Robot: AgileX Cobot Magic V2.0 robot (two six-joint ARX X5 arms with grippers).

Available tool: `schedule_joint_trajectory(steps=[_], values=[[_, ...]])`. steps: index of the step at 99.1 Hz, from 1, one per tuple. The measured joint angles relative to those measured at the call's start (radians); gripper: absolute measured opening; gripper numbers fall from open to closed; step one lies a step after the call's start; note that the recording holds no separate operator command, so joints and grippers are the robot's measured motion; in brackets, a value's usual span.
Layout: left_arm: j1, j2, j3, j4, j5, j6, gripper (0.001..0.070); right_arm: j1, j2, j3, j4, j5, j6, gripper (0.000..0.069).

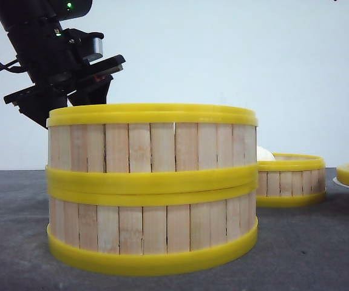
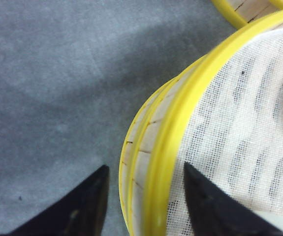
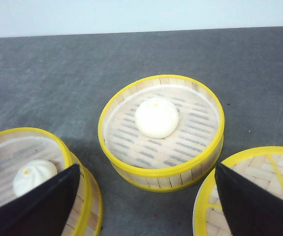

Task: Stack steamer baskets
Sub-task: 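Open the left gripper and withdraw it from the stack, then move the right gripper to the single-bun basket and grasp its rim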

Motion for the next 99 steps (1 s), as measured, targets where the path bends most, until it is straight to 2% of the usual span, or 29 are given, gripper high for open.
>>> schedule_joint_trajectory(steps=[27, 51, 72, 90, 99], values=[[0.041, -0.056, -0.001, 0.068, 0.002, -0.003, 0.0300, 0.000, 0.004, 0.000, 0.000, 0.000, 0.000, 0.0538], [0.080, -0.385, 0.001, 0.208, -0.008, -0.031, 0.0300, -0.002, 0.095, 0.000, 0.039, 0.000, 0.001, 0.0538], [0.077, -0.616, -0.003, 0.184, -0.008, -0.025, 0.0300, -0.013, 0.275, 0.046, 0.092, 0.027, 0.008, 0.0538], [0.077, -0.784, -0.173, 0.203, -0.006, -0.027, 0.0300, -0.035, 0.472, 0.180, 0.098, 0.081, 0.008, 0.0537], [0.073, -0.867, -0.293, 0.195, 0.024, -0.040, 0.0300, -0.046, 0.570, 0.250, 0.098, 0.103, 0.008, 0.0537]])
